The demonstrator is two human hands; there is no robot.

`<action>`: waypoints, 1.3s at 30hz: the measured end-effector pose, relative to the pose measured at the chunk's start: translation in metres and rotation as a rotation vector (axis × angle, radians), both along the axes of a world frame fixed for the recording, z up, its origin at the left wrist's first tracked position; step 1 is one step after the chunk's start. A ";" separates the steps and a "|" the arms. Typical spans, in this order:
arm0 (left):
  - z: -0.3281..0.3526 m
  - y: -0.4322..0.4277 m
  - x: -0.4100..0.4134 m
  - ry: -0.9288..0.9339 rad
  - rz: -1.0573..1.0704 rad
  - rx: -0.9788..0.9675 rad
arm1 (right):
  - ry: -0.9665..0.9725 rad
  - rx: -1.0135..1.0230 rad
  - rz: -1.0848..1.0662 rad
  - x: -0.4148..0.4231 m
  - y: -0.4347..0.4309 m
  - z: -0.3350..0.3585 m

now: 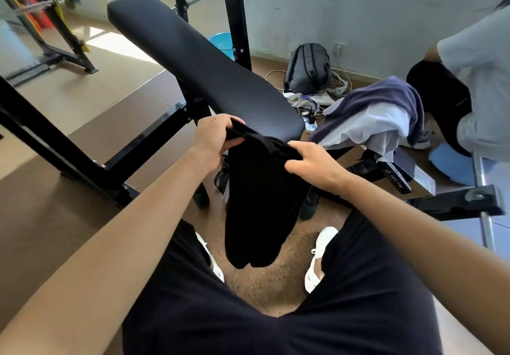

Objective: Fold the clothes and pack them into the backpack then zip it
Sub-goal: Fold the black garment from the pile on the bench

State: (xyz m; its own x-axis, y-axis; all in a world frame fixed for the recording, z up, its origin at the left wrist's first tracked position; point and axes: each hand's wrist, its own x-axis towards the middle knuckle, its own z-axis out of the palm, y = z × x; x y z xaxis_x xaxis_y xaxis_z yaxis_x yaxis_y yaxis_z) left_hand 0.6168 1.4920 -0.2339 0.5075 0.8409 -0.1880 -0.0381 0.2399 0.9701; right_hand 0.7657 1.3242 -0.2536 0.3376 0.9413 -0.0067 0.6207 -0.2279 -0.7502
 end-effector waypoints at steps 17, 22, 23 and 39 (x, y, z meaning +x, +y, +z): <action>-0.105 -0.052 -0.011 0.091 -0.159 0.266 | 0.660 0.216 -0.408 0.001 0.030 0.037; -0.157 -0.081 0.009 0.330 -0.270 0.351 | 0.658 0.226 -0.457 0.007 0.023 0.046; -0.160 -0.082 0.013 0.376 -0.255 0.389 | 0.647 0.226 -0.469 0.009 0.022 0.048; -0.153 -0.105 -0.002 0.405 -0.091 0.610 | 0.925 0.402 -0.642 -0.009 0.036 0.068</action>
